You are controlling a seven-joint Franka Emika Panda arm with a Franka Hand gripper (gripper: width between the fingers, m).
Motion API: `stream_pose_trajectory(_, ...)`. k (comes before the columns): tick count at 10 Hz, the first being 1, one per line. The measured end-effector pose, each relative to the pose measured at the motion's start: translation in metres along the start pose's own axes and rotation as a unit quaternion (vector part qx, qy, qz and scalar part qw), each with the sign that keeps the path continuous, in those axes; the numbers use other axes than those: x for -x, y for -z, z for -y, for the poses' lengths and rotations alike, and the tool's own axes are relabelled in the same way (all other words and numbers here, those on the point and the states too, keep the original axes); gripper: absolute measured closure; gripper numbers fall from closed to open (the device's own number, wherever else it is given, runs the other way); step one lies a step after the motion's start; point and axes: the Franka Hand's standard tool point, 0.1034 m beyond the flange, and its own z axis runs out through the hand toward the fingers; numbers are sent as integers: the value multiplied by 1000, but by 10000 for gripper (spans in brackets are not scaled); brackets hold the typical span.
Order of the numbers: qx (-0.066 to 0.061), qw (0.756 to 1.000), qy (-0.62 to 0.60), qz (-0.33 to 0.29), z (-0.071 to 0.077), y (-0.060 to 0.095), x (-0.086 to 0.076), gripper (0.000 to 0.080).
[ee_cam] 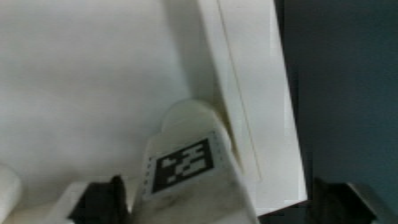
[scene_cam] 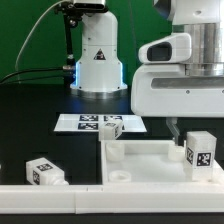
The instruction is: Assemble square table
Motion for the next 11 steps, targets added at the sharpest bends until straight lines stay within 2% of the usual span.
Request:
stream_pose_trajectory(1, 0, 999, -52, 1, 0, 0, 0, 437)
stream_pose_trajectory(2, 3, 997, -83, 4, -3, -1, 2, 437)
stream_pose_trajectory(3, 3, 993, -117, 3, -3, -1, 2, 512)
stream_pose_trajectory(5, 3, 975, -224, 4, -2, -2, 1, 512)
stream_pose_trajectory(6, 3, 957, -291, 11, 0, -2, 1, 512)
stream_pose_trajectory(9, -2, 865, -502, 24, 7, 0, -2, 512)
stream_pose_trajectory(10, -4, 810, -586, 26, 10, -1, -3, 512)
stream_pose_trajectory(11, -8, 770, -637, 27, 10, -2, -4, 512)
